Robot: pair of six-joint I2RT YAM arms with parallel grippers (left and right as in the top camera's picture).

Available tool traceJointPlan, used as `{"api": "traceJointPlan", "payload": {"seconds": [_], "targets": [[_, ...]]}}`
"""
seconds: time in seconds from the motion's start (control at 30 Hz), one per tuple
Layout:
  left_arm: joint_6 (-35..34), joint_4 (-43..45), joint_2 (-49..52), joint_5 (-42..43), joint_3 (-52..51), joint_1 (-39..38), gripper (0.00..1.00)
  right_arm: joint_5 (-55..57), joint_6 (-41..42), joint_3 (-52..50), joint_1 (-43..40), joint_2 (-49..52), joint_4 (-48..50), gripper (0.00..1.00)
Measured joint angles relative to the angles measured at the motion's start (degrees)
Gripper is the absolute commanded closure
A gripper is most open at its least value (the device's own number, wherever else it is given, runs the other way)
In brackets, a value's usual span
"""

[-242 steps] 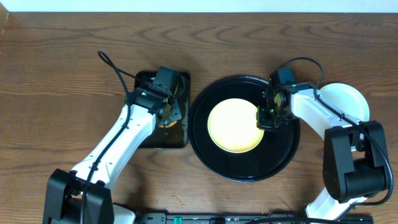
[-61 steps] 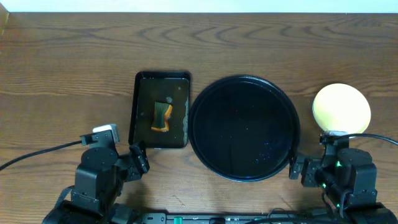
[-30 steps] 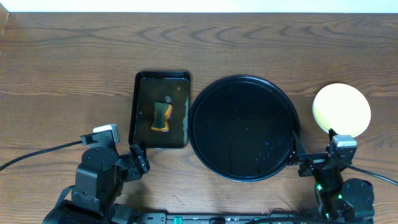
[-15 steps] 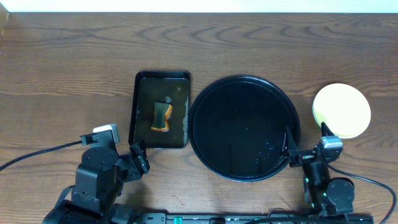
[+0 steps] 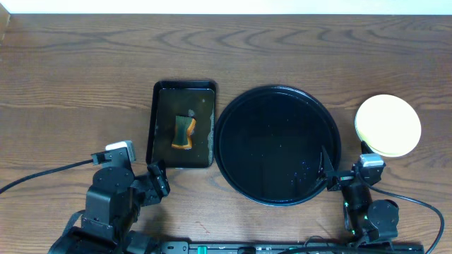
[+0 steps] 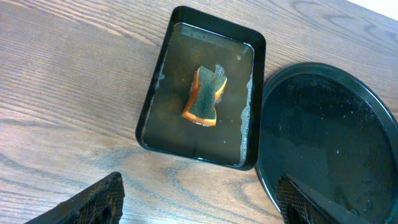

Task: Clean dirty plates on tray and stack at the side

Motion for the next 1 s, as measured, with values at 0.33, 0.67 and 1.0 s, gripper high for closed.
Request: {"api": "traceJointPlan", "payload": {"seconds": [0.33, 0.67, 1.0], "targets": [[0.0, 0.0, 0.0, 0.0, 0.0, 0.0, 0.21, 0.0, 0.0, 0.0, 0.0, 0.0, 0.0, 0.01], [0.0, 0.0, 0.0, 0.0, 0.0, 0.0, 0.21, -0.02, 0.0, 0.0, 0.0, 0.0, 0.0, 0.01], [1.4, -0.57, -0.13, 0.02, -0.04, 1.49, 0.21, 0.0, 0.0, 0.0, 0.0, 0.02, 0.0, 0.01]]}}
